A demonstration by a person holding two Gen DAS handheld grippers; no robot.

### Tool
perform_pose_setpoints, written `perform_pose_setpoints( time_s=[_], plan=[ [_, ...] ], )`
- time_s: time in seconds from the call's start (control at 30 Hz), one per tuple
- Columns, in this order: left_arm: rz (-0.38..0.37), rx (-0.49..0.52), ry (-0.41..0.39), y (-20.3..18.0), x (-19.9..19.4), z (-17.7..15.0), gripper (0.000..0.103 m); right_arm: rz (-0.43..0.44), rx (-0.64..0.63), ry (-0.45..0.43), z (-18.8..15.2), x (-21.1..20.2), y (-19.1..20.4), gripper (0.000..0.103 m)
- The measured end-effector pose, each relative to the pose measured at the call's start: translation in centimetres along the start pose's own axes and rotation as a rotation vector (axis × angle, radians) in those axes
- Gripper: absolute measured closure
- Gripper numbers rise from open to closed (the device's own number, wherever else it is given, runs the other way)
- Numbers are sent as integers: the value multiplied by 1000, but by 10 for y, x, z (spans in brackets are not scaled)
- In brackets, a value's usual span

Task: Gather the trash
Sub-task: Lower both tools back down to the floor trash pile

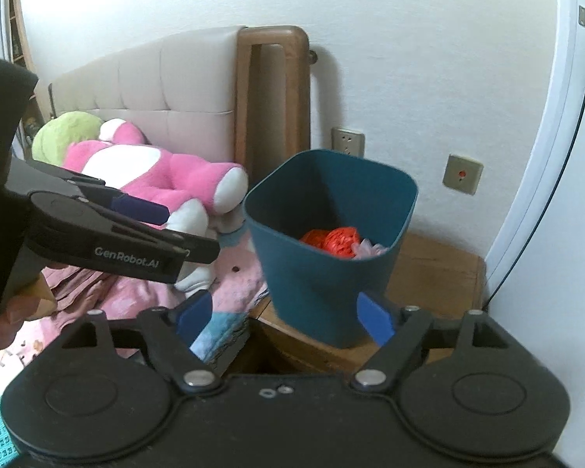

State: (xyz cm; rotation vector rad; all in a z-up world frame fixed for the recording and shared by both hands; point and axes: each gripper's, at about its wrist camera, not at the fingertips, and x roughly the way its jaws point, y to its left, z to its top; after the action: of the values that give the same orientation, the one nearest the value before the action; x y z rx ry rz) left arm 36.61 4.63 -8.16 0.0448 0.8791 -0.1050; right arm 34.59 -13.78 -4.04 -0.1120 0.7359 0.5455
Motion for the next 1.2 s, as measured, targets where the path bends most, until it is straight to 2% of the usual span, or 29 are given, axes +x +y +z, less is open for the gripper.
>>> perform_pose_setpoints(
  time_s=[0.03,0.23,0.53,0.8,1.0,1.2],
  plan=[
    [-3,-11,7,0,1,-8,24,6,0,1,-6,-1,1,17],
    [-13,-32,79,-4,20,-53,23,22,41,47,-48,10,3,13],
    [-67,-108,249,-4,92,-127,20,-3,79,165,-139,55,-6,7],
    [-60,-157,408,-10,190,-208,18,21,97,317,-224,121,-16,7],
    [-37,-267,561,-8,291,-283,18,36,52,398,-289,188,-22,7],
    [15,-372,651,-4,389,-359,18,52,24,501,-371,269,-30,8]
  ],
)
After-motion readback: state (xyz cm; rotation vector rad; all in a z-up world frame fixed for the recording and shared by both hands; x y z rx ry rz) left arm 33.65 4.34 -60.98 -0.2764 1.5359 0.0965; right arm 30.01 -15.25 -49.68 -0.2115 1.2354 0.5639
